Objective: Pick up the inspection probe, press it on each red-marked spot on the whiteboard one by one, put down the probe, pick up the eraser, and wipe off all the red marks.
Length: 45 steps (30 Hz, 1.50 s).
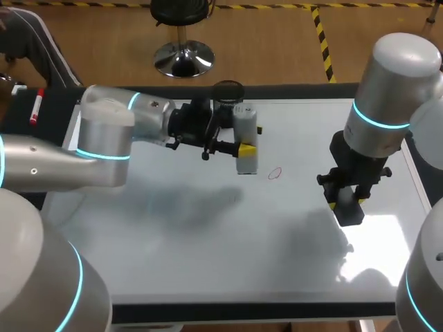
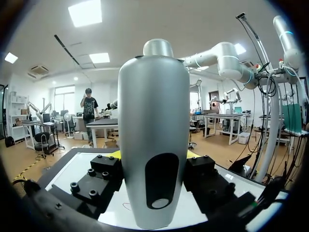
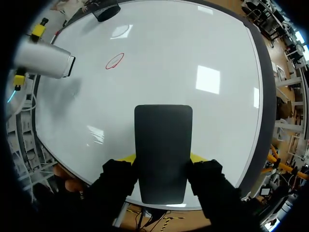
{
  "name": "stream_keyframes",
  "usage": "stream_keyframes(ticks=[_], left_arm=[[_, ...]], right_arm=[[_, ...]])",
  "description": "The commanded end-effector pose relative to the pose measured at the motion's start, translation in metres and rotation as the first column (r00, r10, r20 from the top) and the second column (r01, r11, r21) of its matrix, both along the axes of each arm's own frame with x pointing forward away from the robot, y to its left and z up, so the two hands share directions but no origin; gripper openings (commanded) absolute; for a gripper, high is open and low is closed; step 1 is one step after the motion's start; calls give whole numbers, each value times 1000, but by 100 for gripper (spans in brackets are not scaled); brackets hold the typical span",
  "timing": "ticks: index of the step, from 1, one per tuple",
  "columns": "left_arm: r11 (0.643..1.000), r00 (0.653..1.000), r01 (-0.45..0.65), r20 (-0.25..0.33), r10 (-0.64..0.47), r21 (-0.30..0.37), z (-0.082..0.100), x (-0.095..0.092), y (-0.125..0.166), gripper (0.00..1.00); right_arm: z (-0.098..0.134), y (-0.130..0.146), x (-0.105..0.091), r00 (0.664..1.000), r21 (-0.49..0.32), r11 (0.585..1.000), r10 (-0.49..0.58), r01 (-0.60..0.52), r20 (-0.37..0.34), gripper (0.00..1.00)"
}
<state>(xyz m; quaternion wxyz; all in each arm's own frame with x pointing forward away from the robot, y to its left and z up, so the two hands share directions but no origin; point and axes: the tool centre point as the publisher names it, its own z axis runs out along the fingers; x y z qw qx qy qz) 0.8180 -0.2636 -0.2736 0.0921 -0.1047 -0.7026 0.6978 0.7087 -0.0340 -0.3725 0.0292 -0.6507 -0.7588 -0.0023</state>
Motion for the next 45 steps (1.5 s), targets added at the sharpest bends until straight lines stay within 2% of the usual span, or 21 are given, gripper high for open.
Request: stream_keyframes(ticks=[1, 10, 13, 18, 29, 31, 33, 45], left_arm=[[1000, 1000, 28, -6, -29, -7, -8, 8, -18, 0], [1000, 1000, 18, -6, -18, 3, -17, 12, -39, 0], [1000, 1000, 3, -1, -3, -21, -17, 11, -44, 0], [1000, 1000, -10, 1, 10, -24, -21, 10, -50, 0], [999, 999, -36, -11, 36, -24, -31, 13, -51, 0], [997, 999, -33, -33, 31, -66, -33, 13, -52, 0], [999, 999, -36, -19, 35, -40, -35, 14, -53, 0], [998, 998, -44, -41, 42, -48, -47, 21, -54, 0]], right_arm=[[1, -1, -1, 1000, 3, 1000, 2, -2, 2, 0], [1, -1, -1, 1000, 3, 1000, 2, -2, 2, 0], [1, -1, -1, 1000, 3, 1000, 2, -2, 2, 0], [1, -1, -1, 1000, 3, 1000, 2, -2, 2, 0], [1, -1, -1, 1000, 3, 1000, 2, -2, 2, 0], [1, -1, -1, 1000, 3, 1000, 2, -2, 2, 0], [1, -1, -1, 1000, 3, 1000, 2, -2, 2, 0], [1, -1, -1, 1000, 3, 1000, 2, -2, 2, 0]])
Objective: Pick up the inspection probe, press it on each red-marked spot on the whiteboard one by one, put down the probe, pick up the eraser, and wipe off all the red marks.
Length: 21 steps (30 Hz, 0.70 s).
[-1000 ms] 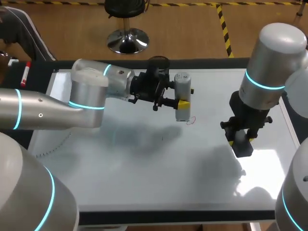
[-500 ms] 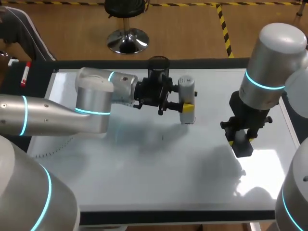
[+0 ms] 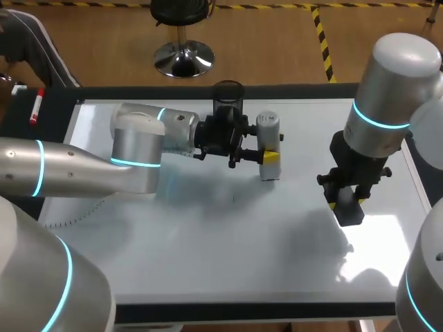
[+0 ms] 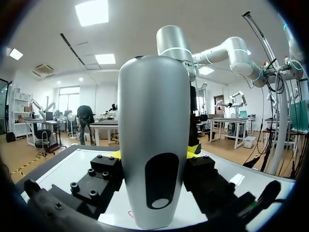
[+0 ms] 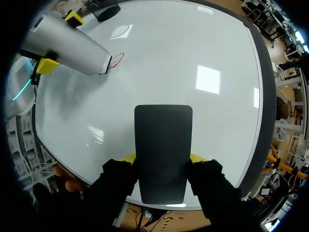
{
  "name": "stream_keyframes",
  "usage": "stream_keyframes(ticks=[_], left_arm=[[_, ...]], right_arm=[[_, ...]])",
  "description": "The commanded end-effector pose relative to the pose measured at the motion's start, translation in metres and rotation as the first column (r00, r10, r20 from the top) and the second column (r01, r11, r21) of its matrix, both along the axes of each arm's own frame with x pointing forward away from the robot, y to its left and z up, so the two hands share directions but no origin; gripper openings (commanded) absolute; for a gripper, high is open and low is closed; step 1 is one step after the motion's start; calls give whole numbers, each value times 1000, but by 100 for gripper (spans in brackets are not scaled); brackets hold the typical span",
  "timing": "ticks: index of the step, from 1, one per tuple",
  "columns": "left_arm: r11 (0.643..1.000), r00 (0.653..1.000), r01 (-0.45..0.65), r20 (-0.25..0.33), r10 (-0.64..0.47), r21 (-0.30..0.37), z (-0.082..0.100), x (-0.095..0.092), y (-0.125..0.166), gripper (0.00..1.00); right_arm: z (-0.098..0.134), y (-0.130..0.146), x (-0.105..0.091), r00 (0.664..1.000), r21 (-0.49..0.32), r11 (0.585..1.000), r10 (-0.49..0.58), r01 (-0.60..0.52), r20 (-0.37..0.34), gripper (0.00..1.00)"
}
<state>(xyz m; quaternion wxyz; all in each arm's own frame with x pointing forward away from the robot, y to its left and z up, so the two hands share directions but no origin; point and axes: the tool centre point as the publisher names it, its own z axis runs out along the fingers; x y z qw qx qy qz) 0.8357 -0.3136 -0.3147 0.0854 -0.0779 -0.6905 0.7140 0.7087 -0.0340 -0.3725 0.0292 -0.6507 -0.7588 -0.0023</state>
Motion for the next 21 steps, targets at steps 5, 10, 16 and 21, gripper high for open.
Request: stream_keyframes(ticks=[5, 10, 16, 21], left_arm=[[1000, 1000, 4, -12, -4, -11, -12, 5, -7, 0], [1000, 1000, 4, -21, -4, -12, -16, 6, -9, 0], [1000, 1000, 7, -27, -7, 7, -20, 8, -11, 0], [999, 1000, -3, -31, 4, 45, -24, 10, -12, 0]], right_arm=[[1, -1, -1, 1000, 3, 1000, 2, -2, 2, 0], [1, -1, -1, 1000, 3, 1000, 2, -2, 2, 0], [1, -1, -1, 1000, 3, 1000, 2, -2, 2, 0], [1, -1, -1, 1000, 3, 1000, 2, -2, 2, 0]])
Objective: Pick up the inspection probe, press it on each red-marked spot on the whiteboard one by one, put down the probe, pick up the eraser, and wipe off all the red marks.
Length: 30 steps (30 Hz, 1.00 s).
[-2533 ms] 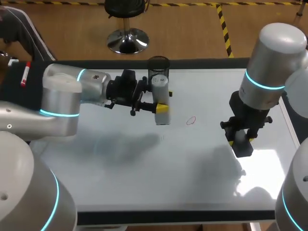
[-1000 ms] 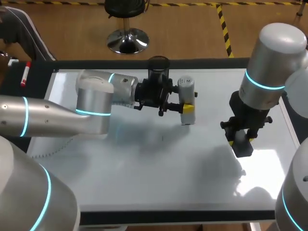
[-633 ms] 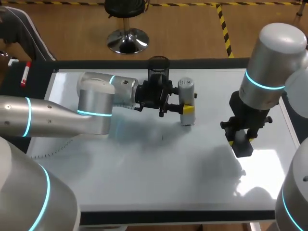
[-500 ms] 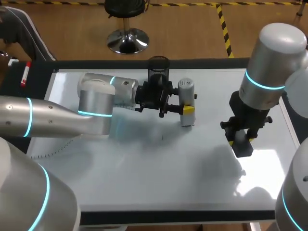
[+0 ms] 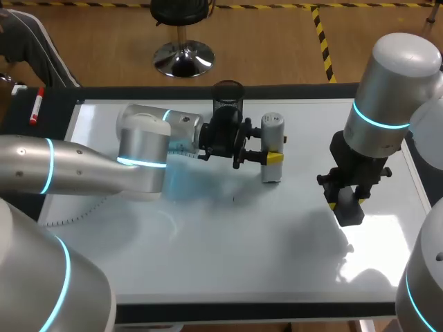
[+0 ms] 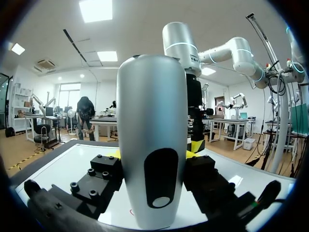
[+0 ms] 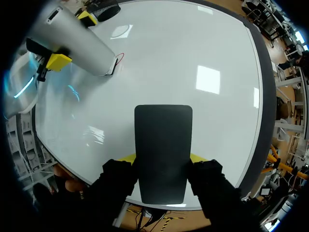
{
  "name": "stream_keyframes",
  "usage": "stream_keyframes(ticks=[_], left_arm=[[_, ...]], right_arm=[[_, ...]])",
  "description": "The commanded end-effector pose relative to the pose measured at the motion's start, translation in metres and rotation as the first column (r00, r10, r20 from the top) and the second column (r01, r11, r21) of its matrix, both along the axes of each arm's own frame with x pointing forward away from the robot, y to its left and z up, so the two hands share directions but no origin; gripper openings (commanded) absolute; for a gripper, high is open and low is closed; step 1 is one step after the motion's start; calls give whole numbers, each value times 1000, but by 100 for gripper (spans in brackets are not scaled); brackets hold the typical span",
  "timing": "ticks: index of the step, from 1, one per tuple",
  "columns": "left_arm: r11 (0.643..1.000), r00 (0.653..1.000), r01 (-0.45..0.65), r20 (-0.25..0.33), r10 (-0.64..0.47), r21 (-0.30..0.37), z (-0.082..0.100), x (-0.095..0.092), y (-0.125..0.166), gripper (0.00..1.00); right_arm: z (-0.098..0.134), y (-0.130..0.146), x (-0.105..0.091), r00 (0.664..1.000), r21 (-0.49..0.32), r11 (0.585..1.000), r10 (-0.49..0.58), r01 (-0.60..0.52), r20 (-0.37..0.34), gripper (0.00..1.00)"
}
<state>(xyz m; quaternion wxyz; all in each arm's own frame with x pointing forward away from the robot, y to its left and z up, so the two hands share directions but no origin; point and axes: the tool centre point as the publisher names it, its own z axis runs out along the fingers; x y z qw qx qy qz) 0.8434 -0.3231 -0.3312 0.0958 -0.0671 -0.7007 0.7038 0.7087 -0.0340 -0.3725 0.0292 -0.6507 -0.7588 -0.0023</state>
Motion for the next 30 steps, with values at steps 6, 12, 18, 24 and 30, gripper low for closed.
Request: stream_keyframes(ticks=[6, 12, 18, 24, 30], left_arm=[[999, 1000, -9, -19, 10, 32, -13, 4, -2, 0], [998, 1000, -6, -15, 6, 57, -16, 1, -7, 0], [998, 1000, -2, -20, 4, 66, -21, -1, -12, 0], [998, 1000, -4, -24, 5, 67, -25, -3, -13, 0], [998, 1000, -4, -31, 6, 67, -30, -5, -13, 0]], right_arm=[[1, -1, -1, 1000, 3, 1000, 2, -2, 2, 0], [1, -1, -1, 1000, 3, 1000, 2, -2, 2, 0], [1, -1, -1, 1000, 3, 1000, 2, -2, 2, 0], [1, -1, -1, 1000, 3, 1000, 2, -2, 2, 0], [1, -1, -1, 1000, 3, 1000, 2, -2, 2, 0]])
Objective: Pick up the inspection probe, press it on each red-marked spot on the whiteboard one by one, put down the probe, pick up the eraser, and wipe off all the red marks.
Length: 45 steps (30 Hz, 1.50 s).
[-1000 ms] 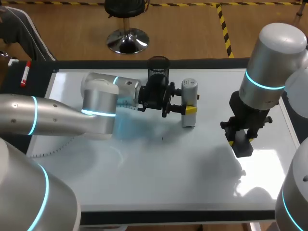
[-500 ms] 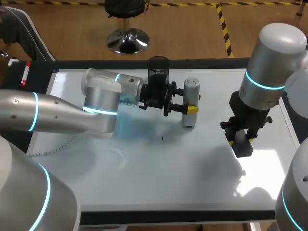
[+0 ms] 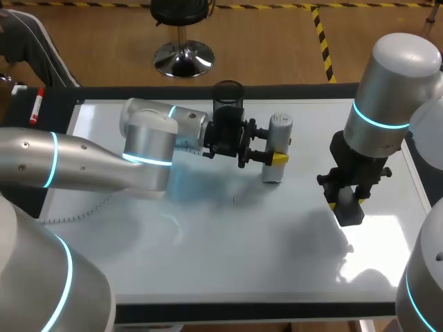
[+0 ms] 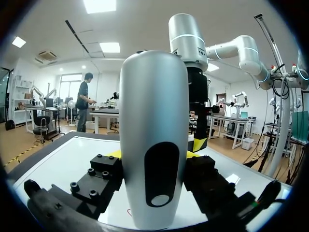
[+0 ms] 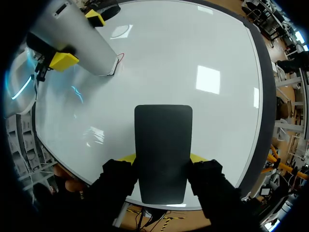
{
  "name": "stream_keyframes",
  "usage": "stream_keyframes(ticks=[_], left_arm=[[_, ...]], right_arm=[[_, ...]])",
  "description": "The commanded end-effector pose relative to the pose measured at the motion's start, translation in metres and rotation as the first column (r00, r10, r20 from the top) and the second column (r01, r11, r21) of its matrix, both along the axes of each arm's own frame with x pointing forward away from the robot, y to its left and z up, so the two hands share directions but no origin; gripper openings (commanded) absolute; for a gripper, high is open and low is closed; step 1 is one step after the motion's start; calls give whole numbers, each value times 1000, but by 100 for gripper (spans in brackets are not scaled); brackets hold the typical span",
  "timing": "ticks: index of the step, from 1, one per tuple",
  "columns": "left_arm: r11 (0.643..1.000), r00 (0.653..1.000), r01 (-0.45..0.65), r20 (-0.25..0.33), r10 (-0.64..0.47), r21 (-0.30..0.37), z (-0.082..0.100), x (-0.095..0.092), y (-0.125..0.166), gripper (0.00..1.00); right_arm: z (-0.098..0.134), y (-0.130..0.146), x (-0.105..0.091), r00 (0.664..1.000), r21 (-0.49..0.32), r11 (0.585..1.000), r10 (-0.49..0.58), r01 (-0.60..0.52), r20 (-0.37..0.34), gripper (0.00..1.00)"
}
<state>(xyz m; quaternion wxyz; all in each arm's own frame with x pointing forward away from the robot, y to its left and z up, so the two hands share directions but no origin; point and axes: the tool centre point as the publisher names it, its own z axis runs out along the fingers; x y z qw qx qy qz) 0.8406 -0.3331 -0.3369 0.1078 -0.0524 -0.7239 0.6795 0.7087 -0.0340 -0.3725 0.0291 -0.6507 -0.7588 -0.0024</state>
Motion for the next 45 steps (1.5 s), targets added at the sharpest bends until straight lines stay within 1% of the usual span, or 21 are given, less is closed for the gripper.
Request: stream_keyframes(ticks=[1, 45], left_arm=[[1000, 1000, -2, -1, 2, -4, -24, -3, -3, 0], [1000, 1000, 8, -8, -8, -4, -26, -4, -2, 0]], right_arm=[[1, -1, -1, 1000, 3, 1000, 2, -2, 2, 0], [1, -1, -1, 1000, 3, 1000, 2, -2, 2, 0]])
